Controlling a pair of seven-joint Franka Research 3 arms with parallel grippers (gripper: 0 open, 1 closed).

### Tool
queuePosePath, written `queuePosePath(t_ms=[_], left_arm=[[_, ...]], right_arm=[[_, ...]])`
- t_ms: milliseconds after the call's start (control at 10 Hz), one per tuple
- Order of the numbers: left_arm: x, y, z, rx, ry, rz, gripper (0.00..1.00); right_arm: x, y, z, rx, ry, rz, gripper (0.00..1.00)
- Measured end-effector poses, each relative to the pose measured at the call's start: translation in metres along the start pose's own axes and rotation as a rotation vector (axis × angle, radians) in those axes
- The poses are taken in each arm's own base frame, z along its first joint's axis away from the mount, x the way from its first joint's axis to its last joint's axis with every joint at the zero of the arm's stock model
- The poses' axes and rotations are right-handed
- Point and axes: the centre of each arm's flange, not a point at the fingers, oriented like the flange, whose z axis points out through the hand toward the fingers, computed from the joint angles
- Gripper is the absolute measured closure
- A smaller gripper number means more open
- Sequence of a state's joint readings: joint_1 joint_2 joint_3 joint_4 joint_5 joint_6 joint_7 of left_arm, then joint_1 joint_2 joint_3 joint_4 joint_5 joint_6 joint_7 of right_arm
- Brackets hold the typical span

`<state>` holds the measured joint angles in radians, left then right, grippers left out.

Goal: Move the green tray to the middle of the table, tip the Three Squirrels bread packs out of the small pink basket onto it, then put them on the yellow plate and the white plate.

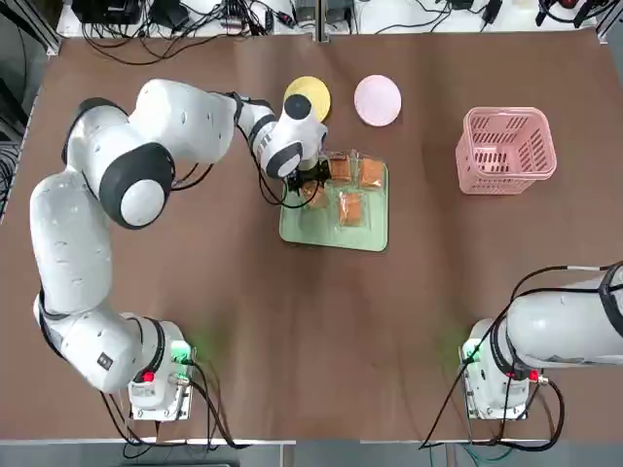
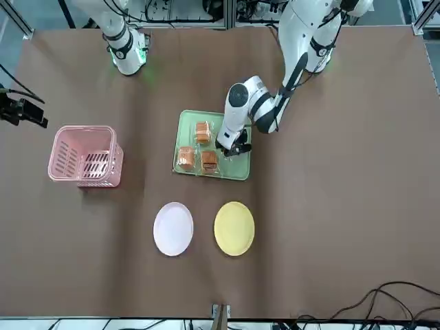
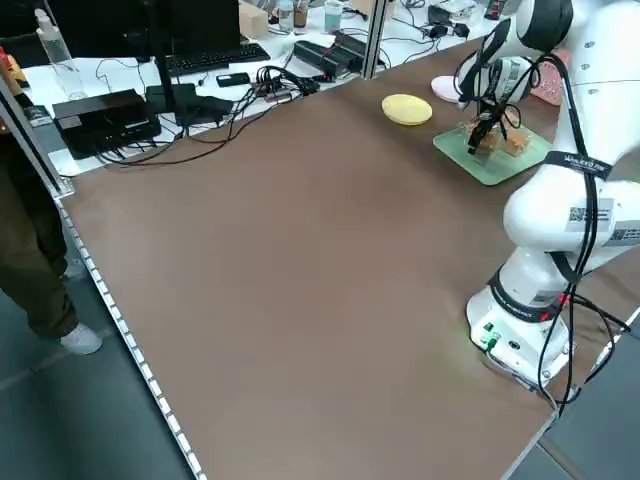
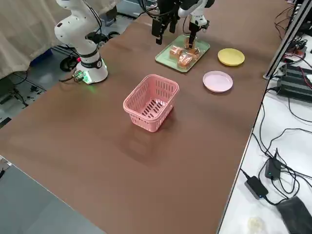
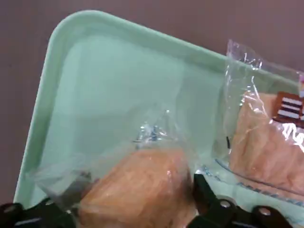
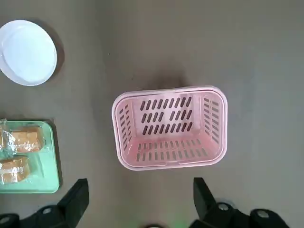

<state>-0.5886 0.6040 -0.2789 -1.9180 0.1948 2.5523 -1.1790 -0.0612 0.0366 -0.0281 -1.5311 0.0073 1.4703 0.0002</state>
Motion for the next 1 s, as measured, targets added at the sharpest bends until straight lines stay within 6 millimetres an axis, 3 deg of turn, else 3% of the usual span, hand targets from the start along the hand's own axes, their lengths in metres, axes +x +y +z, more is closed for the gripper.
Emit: queuePosePath(t_ms=[100,200,800,1000], left_arm=[[0.000,-0.001,0.000,0.001,0.003,0.003,0.27],[-0.001,-0.002,0.000,0.006,0.005,0.008,0.34],[-0.047,-0.054,-0.004,0.099,-0.010,0.097,0.29],[-0.053,-0.061,-0.005,0.096,-0.006,0.106,0.25]], right_arm=[[0.000,0.000,0.000,0.000,0.000,0.000,0.03],[0.000,0.000,0.000,0.000,0.001,-0.001,0.03],[0.000,-0.004,-0.003,0.000,0.015,-0.007,0.03],[-0.001,-0.005,-0.007,0.000,0.021,-0.009,0.03]])
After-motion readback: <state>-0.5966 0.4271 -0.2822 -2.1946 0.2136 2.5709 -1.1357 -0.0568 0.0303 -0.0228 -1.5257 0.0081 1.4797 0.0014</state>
